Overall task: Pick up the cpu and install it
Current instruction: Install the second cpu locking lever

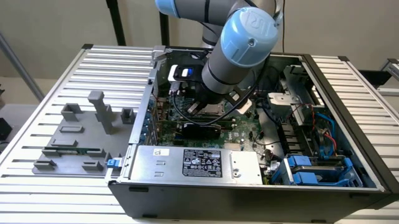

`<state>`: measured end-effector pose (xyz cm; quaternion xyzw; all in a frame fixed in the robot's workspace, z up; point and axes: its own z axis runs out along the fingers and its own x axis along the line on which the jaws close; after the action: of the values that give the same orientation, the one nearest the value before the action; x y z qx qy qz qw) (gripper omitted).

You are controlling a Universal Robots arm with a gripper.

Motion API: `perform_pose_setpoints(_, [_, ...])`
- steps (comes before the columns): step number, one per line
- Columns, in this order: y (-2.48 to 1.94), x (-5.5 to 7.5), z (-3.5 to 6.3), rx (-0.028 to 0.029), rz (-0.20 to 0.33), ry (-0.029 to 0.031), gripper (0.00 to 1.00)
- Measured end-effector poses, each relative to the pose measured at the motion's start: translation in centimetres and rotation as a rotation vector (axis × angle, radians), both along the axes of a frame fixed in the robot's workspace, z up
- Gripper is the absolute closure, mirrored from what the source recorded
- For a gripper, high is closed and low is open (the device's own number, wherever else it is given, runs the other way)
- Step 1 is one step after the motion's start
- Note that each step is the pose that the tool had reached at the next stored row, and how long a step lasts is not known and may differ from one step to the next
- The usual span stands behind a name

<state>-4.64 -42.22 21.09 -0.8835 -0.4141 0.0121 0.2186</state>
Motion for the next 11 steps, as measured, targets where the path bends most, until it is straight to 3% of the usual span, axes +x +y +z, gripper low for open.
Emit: perform_pose_setpoints(11, [0.28, -0.2, -1.24, -0.0063, 0.002, -0.0043, 0.89])
